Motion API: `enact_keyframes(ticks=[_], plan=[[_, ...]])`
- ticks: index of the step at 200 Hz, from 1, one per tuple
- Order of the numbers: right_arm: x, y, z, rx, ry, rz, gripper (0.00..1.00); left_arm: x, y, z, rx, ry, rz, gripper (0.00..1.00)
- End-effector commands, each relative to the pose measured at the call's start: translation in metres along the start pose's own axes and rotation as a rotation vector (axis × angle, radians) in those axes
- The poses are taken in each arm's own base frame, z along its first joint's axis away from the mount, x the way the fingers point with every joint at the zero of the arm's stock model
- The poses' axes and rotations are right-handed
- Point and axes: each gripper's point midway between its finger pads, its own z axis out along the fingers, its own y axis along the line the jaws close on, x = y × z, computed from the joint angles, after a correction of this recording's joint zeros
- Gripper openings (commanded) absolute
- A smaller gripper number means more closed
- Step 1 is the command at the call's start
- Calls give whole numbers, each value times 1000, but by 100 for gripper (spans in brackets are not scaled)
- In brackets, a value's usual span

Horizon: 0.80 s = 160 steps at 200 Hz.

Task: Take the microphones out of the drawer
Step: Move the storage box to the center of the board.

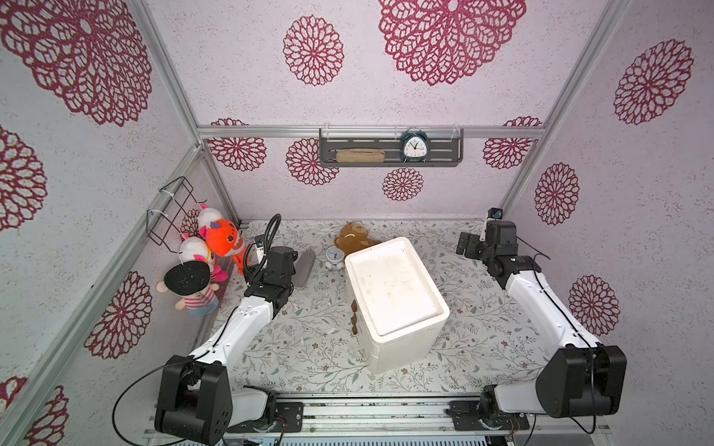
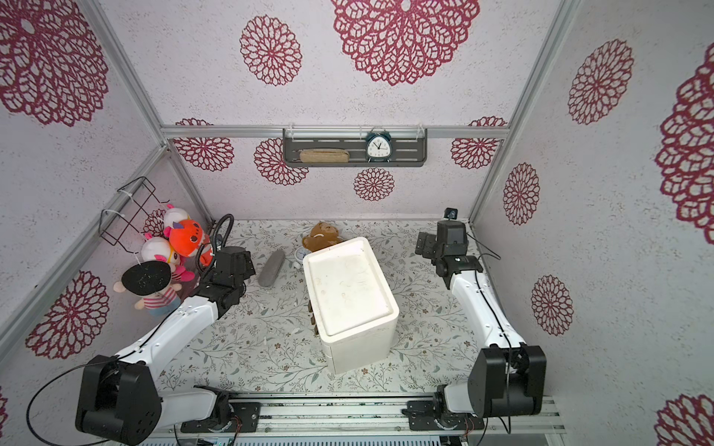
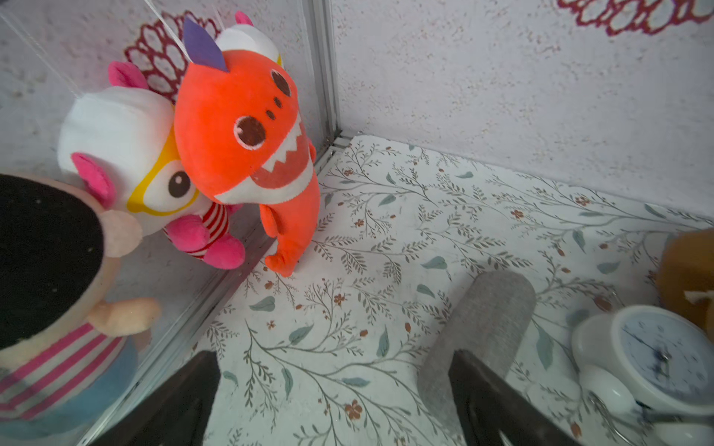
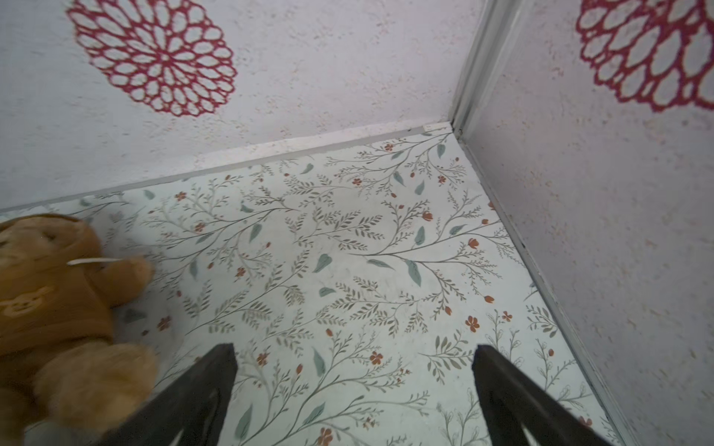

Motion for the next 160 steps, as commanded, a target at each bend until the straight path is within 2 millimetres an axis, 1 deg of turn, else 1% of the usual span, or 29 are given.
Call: enact_keyframes(ticks=[1,14,22,33,39,60,78,95,104,133,149,160], plan=[[4,21,-44,-86,113,-31,97,19,-3,-17,65,105,-23,97],[-8,39,-64,-149,121,-67,97,21,-11,-27,135,119,-57,97],[-12,52,-75,-198,142,-88,97,21,-16,-33,180,121,-70,97],[-11,71,-88,-268,190,-121,96,21,-21,-41,228,118,-92,97],[-9,80,-94,-298,218,-139,94,20,-23,-45,253,116,-104,97],[1,108,-113,-375,289,-198,94,18,-27,-59,333,110,-149,97],[11,125,-123,-404,335,-247,94,18,-28,-68,374,102,-183,97],[27,143,-129,-433,395,-290,95,19,-28,-73,392,97,-198,97],[36,151,-131,-436,421,-318,95,20,-27,-75,399,95,-202,97],[56,166,-137,-421,468,-377,94,17,-22,-81,405,72,-209,97],[68,168,-138,-419,496,-400,92,14,-20,-83,409,59,-214,97],[75,168,-138,-416,516,-411,89,13,-20,-85,416,54,-220,97]])
